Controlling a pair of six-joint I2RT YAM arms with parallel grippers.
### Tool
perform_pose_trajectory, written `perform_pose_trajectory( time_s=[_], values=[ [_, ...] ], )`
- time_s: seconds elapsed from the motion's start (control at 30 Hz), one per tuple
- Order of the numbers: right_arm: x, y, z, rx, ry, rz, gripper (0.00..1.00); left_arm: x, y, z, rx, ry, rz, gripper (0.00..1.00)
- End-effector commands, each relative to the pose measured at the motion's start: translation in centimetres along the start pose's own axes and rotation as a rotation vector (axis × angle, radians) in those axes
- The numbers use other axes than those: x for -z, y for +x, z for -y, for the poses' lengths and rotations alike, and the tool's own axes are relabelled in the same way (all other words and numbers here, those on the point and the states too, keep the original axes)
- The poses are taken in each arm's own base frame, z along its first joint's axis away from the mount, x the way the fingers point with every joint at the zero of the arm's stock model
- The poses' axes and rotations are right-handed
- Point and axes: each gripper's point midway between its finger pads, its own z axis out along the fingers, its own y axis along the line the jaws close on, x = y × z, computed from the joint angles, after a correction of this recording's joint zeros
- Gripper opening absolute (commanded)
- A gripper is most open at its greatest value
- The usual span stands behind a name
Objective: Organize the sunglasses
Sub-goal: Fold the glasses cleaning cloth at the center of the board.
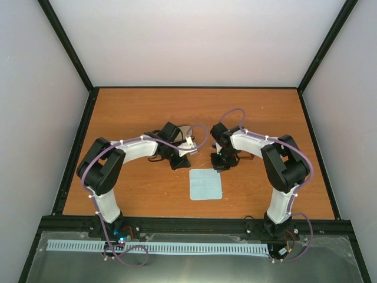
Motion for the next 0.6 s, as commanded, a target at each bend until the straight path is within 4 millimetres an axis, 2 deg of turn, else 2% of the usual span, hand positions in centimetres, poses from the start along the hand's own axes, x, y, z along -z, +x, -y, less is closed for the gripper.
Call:
perform_pose_trajectory(
  time_s=[0.0,0.23,0.57],
  values=[
    [-0.3,0.3,0.2,-0.010,0.023,0.007,0.03,-0.8,-1.2,1.3,-0.028,0.038,0.009,0.14],
    [-0.4,0.5,0.4,-0.016,0.029,0.007,0.03,-2.3,-0.4,2.7,-0.039,0.089,-0.050,0.14],
    [-0.5,0.7,0.5,-0.020,0.025,0.008,0.03,-2.9,0.8,2.3,-0.020,0.062,-0.088,0.14]
  ],
)
